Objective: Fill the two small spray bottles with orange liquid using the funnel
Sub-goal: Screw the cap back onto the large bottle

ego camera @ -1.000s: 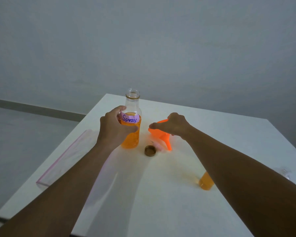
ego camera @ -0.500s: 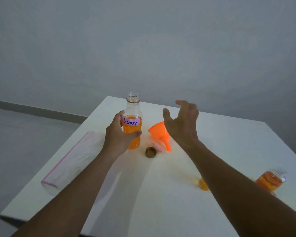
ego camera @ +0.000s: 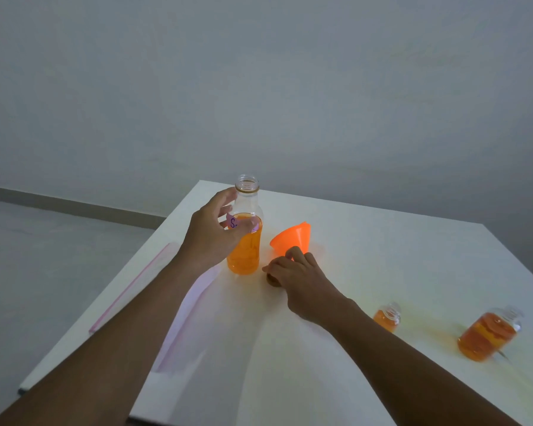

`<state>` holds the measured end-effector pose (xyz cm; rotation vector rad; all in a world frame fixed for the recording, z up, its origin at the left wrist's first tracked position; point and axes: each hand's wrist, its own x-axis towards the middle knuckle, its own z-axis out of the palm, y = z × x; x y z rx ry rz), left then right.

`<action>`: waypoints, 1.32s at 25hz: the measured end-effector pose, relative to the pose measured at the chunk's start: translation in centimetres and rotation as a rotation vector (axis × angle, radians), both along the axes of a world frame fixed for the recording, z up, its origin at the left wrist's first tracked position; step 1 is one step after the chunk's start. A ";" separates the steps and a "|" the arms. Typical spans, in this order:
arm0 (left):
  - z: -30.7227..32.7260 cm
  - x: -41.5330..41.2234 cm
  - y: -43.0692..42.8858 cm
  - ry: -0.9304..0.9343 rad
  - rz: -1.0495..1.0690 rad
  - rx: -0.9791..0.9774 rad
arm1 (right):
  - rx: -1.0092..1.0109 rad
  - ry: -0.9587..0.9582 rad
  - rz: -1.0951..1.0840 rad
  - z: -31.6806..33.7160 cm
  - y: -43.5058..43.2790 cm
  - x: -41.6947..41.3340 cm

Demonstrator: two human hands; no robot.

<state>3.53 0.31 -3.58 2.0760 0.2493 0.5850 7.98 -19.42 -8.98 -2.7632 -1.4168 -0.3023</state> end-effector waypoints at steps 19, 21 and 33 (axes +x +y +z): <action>1.4 0.7 2.5 0.158 -0.130 0.028 | 0.994 0.421 -0.044 14.3 6.2 4.4; 1.3 0.8 2.7 0.167 -0.153 0.037 | 0.907 0.337 -0.001 14.0 7.3 4.9; -0.9 1.2 2.8 0.227 -0.165 0.123 | 0.343 0.147 0.126 13.2 10.5 5.2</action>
